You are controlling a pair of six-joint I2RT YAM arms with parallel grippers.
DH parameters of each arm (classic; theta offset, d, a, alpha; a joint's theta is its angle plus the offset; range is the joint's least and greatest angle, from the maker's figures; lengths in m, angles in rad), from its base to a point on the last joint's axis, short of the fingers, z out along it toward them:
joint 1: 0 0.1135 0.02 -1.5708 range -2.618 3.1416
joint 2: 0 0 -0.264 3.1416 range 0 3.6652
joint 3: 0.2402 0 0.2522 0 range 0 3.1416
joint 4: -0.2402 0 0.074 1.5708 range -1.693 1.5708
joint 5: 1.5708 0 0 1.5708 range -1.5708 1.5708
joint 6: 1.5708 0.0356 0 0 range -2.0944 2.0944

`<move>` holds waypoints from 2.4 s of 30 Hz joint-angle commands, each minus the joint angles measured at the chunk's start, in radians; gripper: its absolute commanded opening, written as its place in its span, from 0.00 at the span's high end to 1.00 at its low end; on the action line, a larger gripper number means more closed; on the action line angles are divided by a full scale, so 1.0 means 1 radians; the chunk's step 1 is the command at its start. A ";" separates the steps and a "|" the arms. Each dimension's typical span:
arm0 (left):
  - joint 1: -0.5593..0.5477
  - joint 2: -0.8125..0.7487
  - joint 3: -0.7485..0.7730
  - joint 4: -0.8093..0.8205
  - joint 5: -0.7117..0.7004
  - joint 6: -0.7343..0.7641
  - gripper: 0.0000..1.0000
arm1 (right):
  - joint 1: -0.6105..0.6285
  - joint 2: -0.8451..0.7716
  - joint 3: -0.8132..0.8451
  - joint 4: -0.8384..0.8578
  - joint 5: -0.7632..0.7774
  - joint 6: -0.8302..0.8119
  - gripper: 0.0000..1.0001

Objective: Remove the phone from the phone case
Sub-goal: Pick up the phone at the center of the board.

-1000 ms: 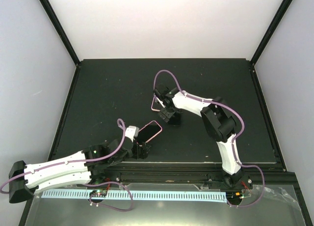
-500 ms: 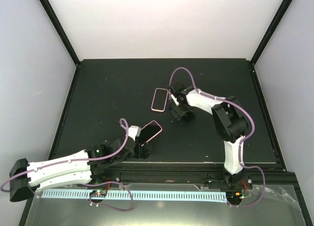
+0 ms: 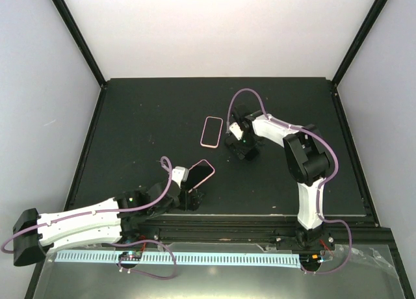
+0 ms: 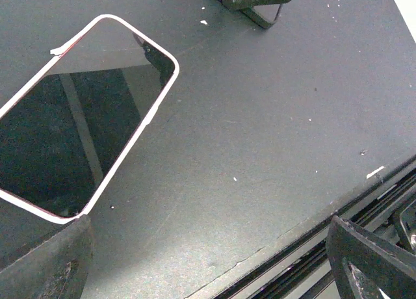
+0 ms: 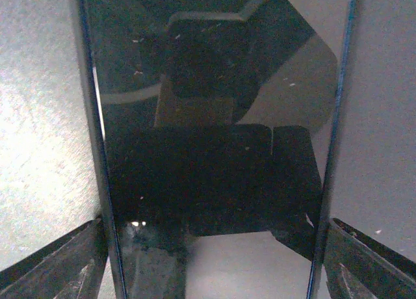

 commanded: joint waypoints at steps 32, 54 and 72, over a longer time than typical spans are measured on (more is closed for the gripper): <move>0.347 0.342 0.263 0.402 0.263 0.078 0.01 | -0.007 -0.512 -0.338 0.120 -0.367 -0.057 0.44; 0.426 0.815 0.376 0.781 0.718 -0.162 0.59 | 0.048 -0.546 -0.339 0.135 -0.390 -0.003 0.42; 0.426 0.849 0.447 0.727 0.641 -0.159 0.72 | 0.091 -0.560 -0.355 0.155 -0.348 0.005 0.41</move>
